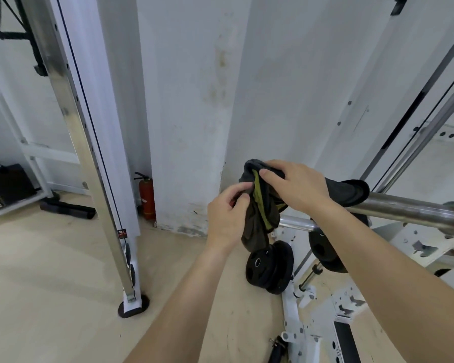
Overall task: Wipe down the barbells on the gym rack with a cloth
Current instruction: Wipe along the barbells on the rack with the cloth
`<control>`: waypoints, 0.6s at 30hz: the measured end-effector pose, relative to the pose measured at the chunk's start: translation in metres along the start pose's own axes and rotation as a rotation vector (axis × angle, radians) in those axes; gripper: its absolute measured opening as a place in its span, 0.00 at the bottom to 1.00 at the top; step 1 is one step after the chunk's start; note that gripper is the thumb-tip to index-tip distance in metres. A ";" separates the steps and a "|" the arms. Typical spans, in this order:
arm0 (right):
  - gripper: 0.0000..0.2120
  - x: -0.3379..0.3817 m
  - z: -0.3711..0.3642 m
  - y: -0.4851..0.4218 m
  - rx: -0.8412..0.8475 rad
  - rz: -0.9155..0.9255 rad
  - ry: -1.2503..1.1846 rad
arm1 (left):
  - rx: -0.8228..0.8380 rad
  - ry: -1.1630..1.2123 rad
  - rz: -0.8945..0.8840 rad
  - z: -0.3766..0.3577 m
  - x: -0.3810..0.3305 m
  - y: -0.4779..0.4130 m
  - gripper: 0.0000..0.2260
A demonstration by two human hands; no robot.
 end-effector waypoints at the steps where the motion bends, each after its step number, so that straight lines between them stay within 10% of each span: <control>1: 0.18 0.001 0.000 -0.001 0.015 0.004 0.012 | 0.037 -0.012 -0.002 0.002 -0.001 -0.003 0.13; 18: 0.16 0.000 -0.010 -0.001 -0.042 0.093 0.134 | 0.346 -0.447 -0.336 0.003 -0.018 -0.066 0.09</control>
Point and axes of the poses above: each hand's wrist, its own y-axis away from the middle knuckle, its own z-axis out of the back of the hand, x = y × z, the point moved 5 cm from there along -y, towards the middle knuckle, and after that the axes turned 1 degree about y, right-handed, at the moved point
